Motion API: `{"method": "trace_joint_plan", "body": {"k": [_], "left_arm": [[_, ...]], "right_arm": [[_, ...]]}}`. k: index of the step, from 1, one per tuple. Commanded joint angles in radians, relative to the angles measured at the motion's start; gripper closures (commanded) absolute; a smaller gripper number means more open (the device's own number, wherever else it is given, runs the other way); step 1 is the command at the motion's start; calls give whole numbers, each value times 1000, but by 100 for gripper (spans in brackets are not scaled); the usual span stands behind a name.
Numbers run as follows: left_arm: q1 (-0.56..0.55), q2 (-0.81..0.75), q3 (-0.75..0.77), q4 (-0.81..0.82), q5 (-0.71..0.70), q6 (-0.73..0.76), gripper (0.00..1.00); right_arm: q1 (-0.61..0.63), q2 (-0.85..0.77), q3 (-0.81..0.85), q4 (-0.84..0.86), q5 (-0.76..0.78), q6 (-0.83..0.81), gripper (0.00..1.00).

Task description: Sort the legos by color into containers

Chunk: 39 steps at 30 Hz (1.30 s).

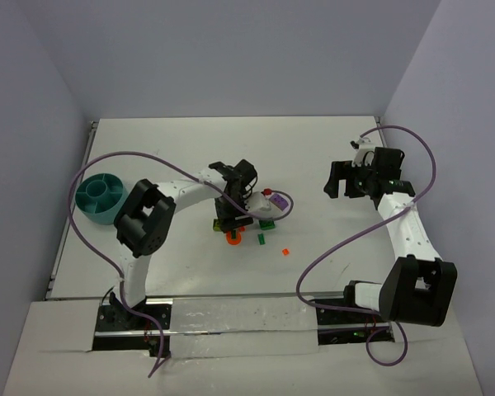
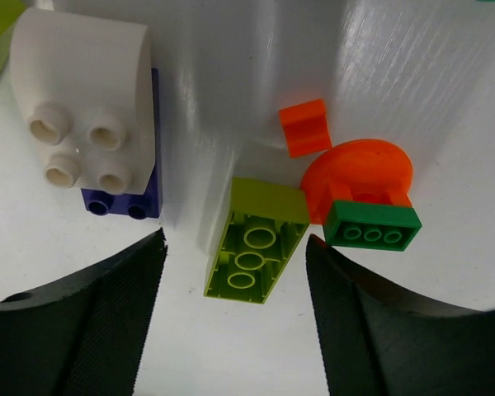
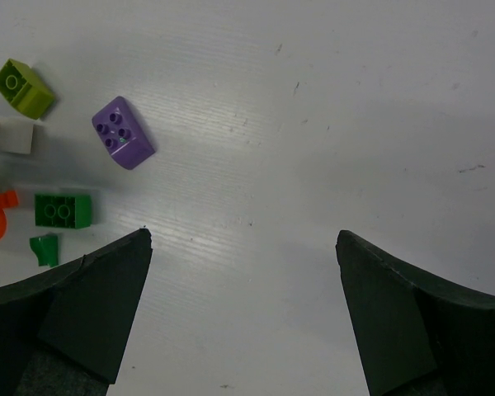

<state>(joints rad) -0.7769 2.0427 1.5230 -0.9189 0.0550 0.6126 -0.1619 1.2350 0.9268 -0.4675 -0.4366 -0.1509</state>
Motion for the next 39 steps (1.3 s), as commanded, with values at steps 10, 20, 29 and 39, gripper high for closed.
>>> {"method": "trace_joint_plan", "body": {"k": [10,20,29,39], "left_arm": [[-56,14,31,19,-31,-20,37],[-56,33,33,40,-47,-37,50],[-56,-44,49,43,-98,-64,80],[333,-596,-87,254,404,-291,100]], "right_arm": [[-8,3,-4,-3,-10,-15,0],[-8,-9,-13,-7,-5,-18,0],[-8,-11,-9,-6,-13,-9,0],[-7,25,44,-1,-53,14,0]]}}
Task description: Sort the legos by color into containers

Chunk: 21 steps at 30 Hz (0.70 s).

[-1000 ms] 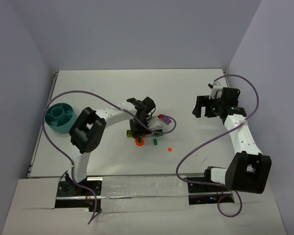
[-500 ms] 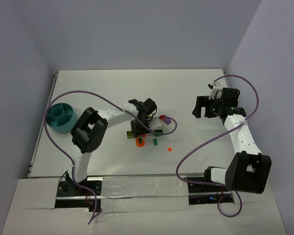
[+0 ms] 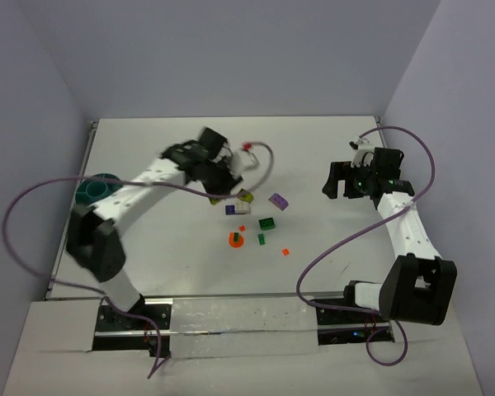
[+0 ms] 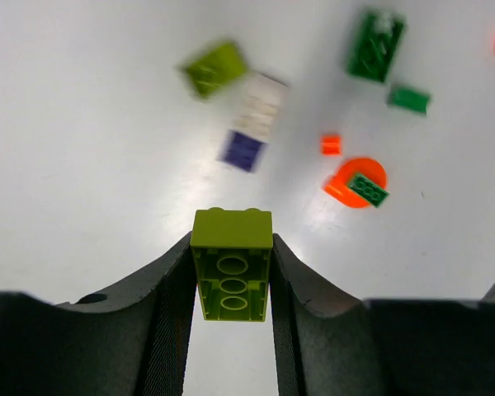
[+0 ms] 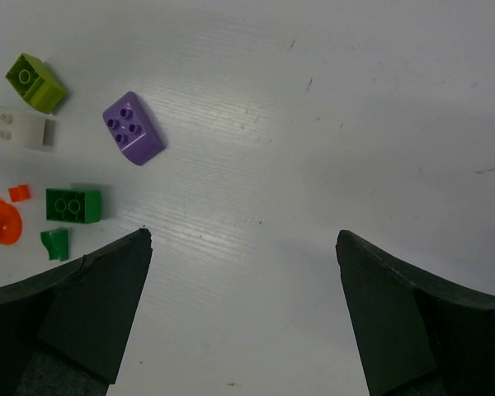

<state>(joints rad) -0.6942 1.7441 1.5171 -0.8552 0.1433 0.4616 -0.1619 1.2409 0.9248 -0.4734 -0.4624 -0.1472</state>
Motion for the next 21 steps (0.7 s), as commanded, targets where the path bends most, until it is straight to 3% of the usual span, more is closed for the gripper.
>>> {"method": "trace_joint_plan", "body": {"k": [1,4,8,12,17,21], "left_arm": [[321,-392,-144,267,336,-186,100],[436,-594,-346,471,279,-278,100],[548,-842,-515,580,124,-383,100],[745,-1024,-737,702,117,-398,100],[967,-1020,-849,788,185,-481,100],[1146,-862,-820,853,371,-548,100]], "right_arm": [[-7,24,48,7,-27,9,0],[-7,36,57,10,-28,3,0],[-5,56,77,9,-28,1,0],[1,77,91,16,-33,10,0],[5,99,92,30,-44,18,0],[7,114,93,36,-50,17,0]]}}
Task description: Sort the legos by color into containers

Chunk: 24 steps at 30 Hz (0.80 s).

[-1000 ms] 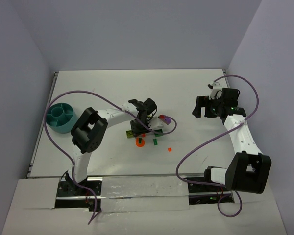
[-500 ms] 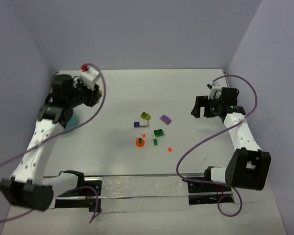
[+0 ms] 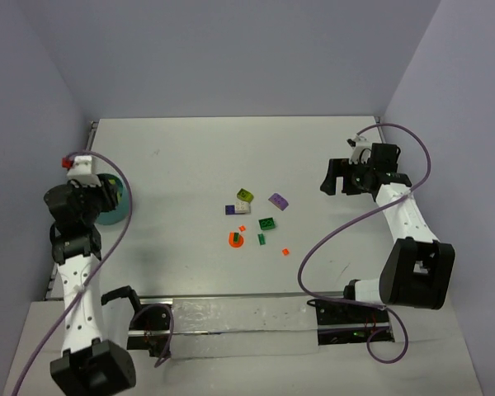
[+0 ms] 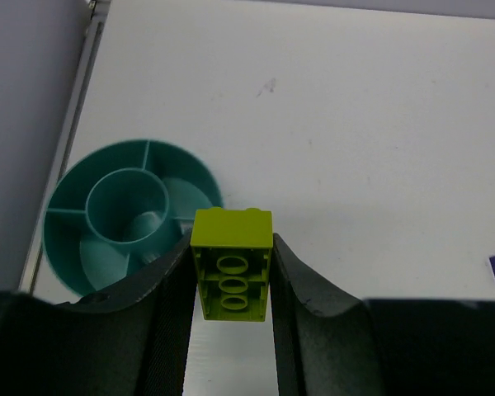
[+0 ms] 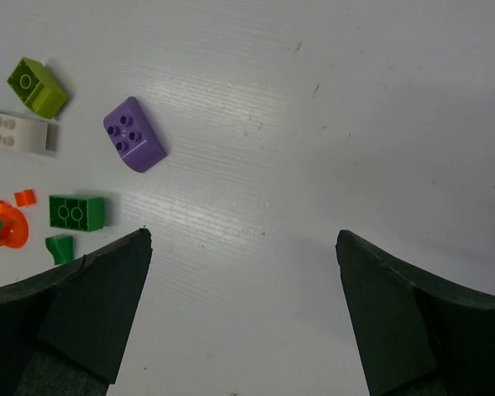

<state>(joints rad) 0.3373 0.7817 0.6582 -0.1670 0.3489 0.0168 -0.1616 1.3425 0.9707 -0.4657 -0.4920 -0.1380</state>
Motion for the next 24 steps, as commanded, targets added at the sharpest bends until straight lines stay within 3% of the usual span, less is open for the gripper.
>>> {"method": "trace_joint_plan", "body": {"k": [1,13,24], "left_arm": [[145,134,65,188,184,-105,100],[218,297,42,471,251,-39,100],[243,390,60,475,212,-31,100]], "right_arm": [[7,14,44,30,-20,8,0],[8,15,5,73,-22,26,0],[8,23,6,96,-22,36,0]]}}
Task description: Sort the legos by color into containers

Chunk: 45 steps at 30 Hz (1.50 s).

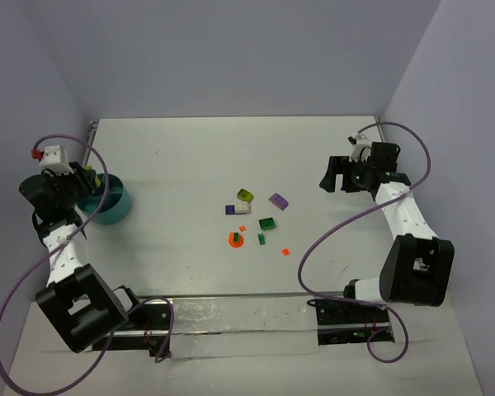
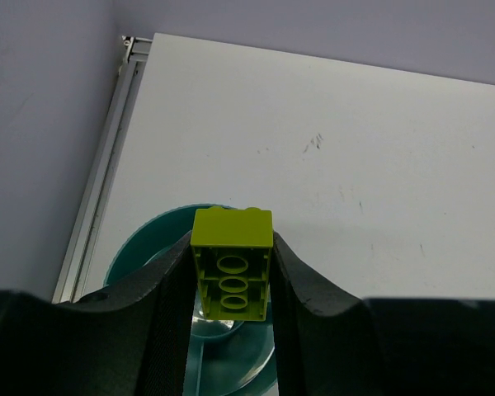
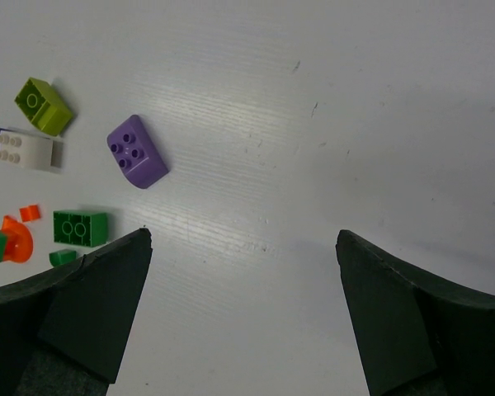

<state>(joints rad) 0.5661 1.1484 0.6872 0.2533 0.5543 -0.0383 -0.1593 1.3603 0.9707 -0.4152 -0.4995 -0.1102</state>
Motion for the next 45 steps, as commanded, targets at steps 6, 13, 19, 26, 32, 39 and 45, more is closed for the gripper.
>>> {"method": "trace_joint_plan", "body": {"k": [6,13,19,26,32,39,45], "left_arm": [[15,68,44,43,-23,28,100],[15,110,43,46,-48,63,94],[15,126,24,94,-63,71,73],[15,152,24,135,-63,80,58],[14,166,30,142,-26,80,54],[12,155,31,148,0,60,51],[14,141,39,125,19,66,24]], "right_arm": [[6,22,3,50,-27,9,0],[6,37,6,47,-25,2,0],[6,39,0,55,-25,4,0],[5,52,0,54,-24,3,0],[6,62,0,52,-22,0,0],[6,71,0,52,-25,3,0],[6,72,0,50,-27,1,0]]}}
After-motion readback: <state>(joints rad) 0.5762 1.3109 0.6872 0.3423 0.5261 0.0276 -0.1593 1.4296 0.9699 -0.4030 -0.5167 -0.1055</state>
